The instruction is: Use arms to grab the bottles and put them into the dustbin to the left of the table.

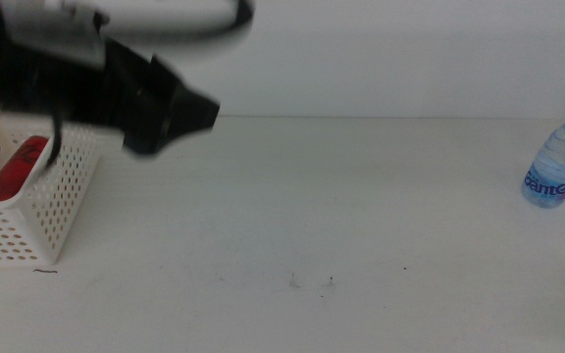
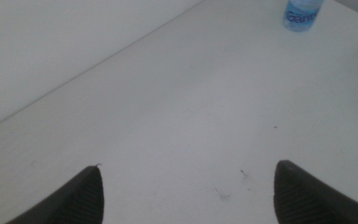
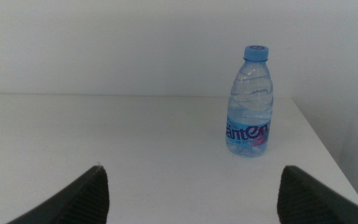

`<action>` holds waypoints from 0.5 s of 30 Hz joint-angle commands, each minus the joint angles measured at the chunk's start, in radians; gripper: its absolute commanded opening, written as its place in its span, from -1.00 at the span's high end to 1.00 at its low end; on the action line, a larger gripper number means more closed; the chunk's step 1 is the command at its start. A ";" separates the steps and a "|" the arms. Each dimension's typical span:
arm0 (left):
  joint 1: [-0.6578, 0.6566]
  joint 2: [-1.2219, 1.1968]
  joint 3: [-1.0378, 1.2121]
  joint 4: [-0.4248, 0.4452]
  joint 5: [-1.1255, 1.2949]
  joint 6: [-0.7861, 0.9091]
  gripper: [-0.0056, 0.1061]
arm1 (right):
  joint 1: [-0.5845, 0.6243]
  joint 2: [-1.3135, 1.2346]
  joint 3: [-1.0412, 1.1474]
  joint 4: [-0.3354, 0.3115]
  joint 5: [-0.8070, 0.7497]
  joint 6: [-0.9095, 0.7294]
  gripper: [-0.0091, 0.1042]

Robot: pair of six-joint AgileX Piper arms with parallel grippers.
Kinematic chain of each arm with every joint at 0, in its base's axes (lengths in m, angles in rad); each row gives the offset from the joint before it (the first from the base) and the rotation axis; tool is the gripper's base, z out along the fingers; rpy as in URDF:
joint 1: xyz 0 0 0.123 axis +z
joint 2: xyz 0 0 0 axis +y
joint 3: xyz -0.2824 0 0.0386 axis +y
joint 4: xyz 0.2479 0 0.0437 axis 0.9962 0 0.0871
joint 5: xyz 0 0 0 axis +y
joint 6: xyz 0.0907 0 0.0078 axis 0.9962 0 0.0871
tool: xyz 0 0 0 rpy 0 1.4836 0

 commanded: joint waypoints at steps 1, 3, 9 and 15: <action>-0.026 -0.071 0.083 0.003 -0.061 -0.013 -0.78 | 0.001 -0.005 0.003 -0.008 -0.010 -0.004 -0.80; -0.051 -0.143 0.153 0.005 -0.120 -0.013 -0.78 | 0.001 -0.005 0.003 -0.008 -0.010 -0.004 -0.80; -0.123 -0.351 0.305 0.002 -0.174 -0.013 -0.78 | 0.001 -0.005 0.003 -0.008 -0.010 -0.004 -0.80; -0.234 -0.525 0.346 0.002 -0.169 -0.013 -0.78 | 0.001 -0.005 0.003 -0.008 -0.010 -0.004 -0.80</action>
